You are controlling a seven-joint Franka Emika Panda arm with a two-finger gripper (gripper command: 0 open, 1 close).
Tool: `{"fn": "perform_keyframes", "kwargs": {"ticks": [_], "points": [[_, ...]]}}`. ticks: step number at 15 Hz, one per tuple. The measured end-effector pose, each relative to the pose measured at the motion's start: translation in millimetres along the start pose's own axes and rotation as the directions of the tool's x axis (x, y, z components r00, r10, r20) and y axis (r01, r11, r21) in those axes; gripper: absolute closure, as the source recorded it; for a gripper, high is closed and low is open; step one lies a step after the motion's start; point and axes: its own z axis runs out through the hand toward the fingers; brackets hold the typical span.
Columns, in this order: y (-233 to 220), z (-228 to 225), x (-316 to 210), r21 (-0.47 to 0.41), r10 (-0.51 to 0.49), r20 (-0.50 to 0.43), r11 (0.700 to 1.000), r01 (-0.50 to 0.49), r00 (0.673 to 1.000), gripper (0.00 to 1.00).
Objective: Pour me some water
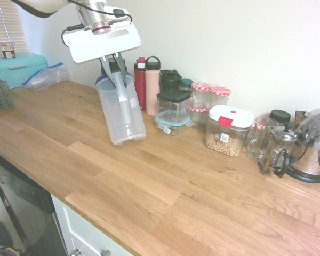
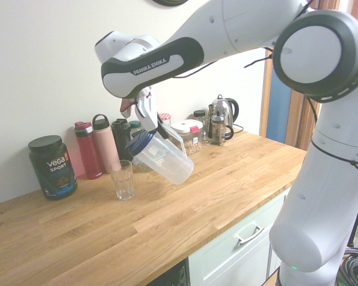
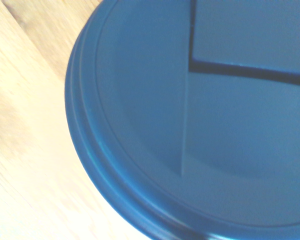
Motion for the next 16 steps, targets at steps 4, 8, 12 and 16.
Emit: {"fn": "perform_keyframes", "kwargs": {"ticks": [4,8,12,16], "points": [[-17.6,0.2,20.8,-0.073,-0.027,0.033,0.997,0.029,0.999,1.0],[-36.9,0.9,39.9,-0.115,-0.051,0.062,0.992,0.058,0.997,1.0],[-39.8,4.0,44.9,-0.162,-0.059,0.078,0.984,0.072,0.995,1.0],[-36.5,-1.5,47.5,-0.156,-0.055,0.06,0.986,0.064,0.997,1.0]]}}
